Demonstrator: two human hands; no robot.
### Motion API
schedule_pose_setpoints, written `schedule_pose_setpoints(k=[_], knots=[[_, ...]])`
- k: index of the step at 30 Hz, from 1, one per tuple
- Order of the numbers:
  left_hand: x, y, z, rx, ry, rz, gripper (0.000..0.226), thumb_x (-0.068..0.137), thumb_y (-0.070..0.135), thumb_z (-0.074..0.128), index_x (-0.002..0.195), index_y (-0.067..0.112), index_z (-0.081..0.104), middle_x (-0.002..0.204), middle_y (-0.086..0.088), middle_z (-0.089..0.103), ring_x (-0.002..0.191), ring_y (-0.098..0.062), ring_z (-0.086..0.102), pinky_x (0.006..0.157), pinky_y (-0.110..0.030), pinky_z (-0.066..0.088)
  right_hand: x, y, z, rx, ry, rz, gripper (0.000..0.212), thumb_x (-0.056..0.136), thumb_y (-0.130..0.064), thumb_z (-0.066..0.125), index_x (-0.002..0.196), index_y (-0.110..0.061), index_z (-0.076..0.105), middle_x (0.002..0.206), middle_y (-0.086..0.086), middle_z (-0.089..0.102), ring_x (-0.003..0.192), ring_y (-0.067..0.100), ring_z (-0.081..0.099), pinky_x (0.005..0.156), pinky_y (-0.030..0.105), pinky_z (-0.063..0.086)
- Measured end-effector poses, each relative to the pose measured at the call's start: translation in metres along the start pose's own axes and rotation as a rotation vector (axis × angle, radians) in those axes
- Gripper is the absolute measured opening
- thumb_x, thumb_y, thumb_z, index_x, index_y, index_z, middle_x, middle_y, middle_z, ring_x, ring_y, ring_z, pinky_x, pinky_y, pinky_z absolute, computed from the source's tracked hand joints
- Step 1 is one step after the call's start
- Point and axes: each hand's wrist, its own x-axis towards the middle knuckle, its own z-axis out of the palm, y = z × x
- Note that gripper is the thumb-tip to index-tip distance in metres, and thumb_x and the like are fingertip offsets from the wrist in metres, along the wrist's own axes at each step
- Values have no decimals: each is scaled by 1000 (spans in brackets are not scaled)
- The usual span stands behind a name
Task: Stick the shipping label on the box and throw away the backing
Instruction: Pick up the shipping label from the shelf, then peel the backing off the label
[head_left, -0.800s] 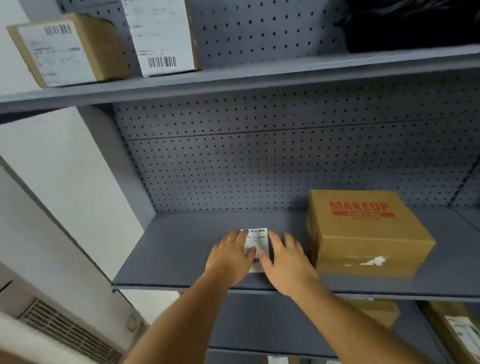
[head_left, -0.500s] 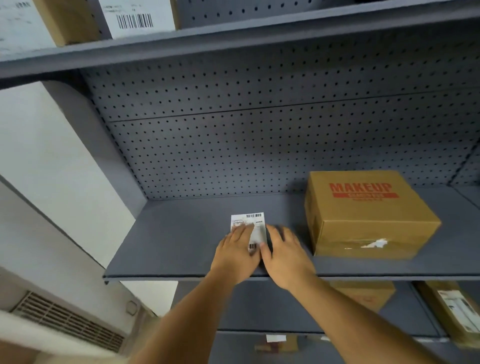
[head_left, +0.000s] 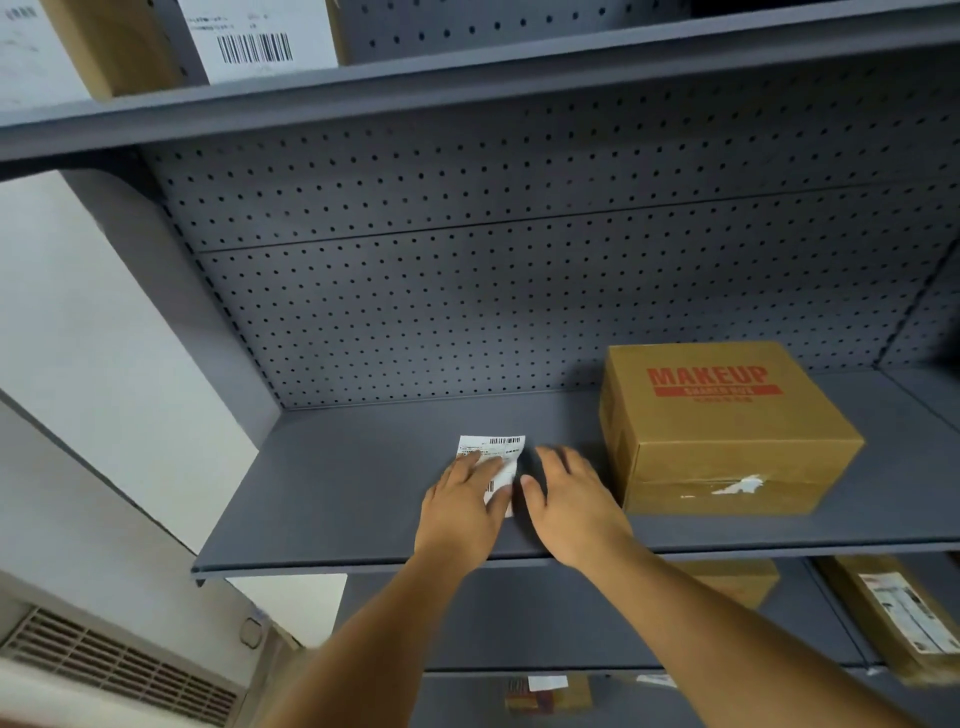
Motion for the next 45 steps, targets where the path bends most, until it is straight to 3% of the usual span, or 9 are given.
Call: schedule_pose_setpoints(k=[4, 7, 11, 17, 25, 28, 30, 37, 45], knots=[[-3, 2, -11, -79, 60, 7, 50, 104, 49, 45, 153, 40, 41, 167, 9, 30, 152, -16, 25, 125, -41, 27, 1, -5, -6, 31, 0, 10, 54, 105, -46, 37, 151, -19, 44, 157, 5, 44, 146, 24, 38, 117, 40, 39], [-7, 6, -19, -179, 60, 34, 50, 105, 47, 46, 154, 42, 39, 166, 11, 28, 151, -15, 25, 120, -30, 27, 2, -16, -14, 161, -12, 2, 45, 104, -45, 42, 136, -19, 60, 138, 4, 61, 131, 23, 52, 107, 39, 45], [-14, 13, -30, -223, 70, 99, 52, 104, 41, 51, 154, 41, 38, 165, 10, 28, 149, -15, 29, 112, -23, 27, 1, -33, -21, 714, -128, 112, 28, 101, -41, 52, 103, -21, 72, 99, 1, 77, 98, 20, 71, 95, 46, 56], [-23, 19, -46, -260, 107, 161, 62, 95, 43, 66, 152, 40, 42, 159, 19, 30, 144, -3, 24, 109, -17, 23, 0, -43, -28, 1219, -234, 205, 25, 102, -11, 56, 119, -14, 73, 109, 8, 81, 105, 25, 77, 97, 46, 60], [-31, 10, -61, -512, 182, 15, 51, 100, 33, 58, 149, 33, 44, 144, 17, 43, 126, 2, 52, 100, -17, 42, 1, -44, -33, 1270, -99, 282, 29, 103, -6, 54, 125, -16, 71, 119, 2, 78, 107, 23, 75, 95, 47, 60], [-34, 9, -65, -677, 154, -170, 15, 100, 32, 59, 112, 32, 69, 110, 13, 72, 82, 8, 66, 73, -9, 48, 3, -41, -37, 1256, -74, 300, 30, 104, -9, 53, 126, -20, 70, 122, -2, 77, 109, 21, 74, 95, 46, 60], [-34, 6, -64, -782, 119, -258, 18, 99, 29, 61, 90, 27, 76, 89, 3, 77, 66, -4, 63, 66, -18, 52, 2, -41, -41, 1256, -72, 307, 27, 104, -9, 53, 119, -23, 70, 119, -3, 77, 107, 20, 74, 89, 42, 61], [-40, 10, -59, -1180, 162, -426, 9, 92, 15, 73, 92, 9, 80, 83, -7, 79, 72, -15, 69, 71, -28, 56, -1, -42, -45, 1267, -64, 305, 23, 101, -9, 60, 116, -21, 72, 114, -4, 80, 104, 19, 75, 84, 39, 62], [-40, 9, -64, -1224, 163, -488, 8, 88, 14, 79, 91, 7, 78, 69, -2, 69, 69, -16, 61, 78, -28, 58, 4, -48, -46, 1157, -21, 308, 30, 99, -7, 63, 126, -17, 69, 120, -2, 77, 107, 21, 73, 94, 46, 61]])
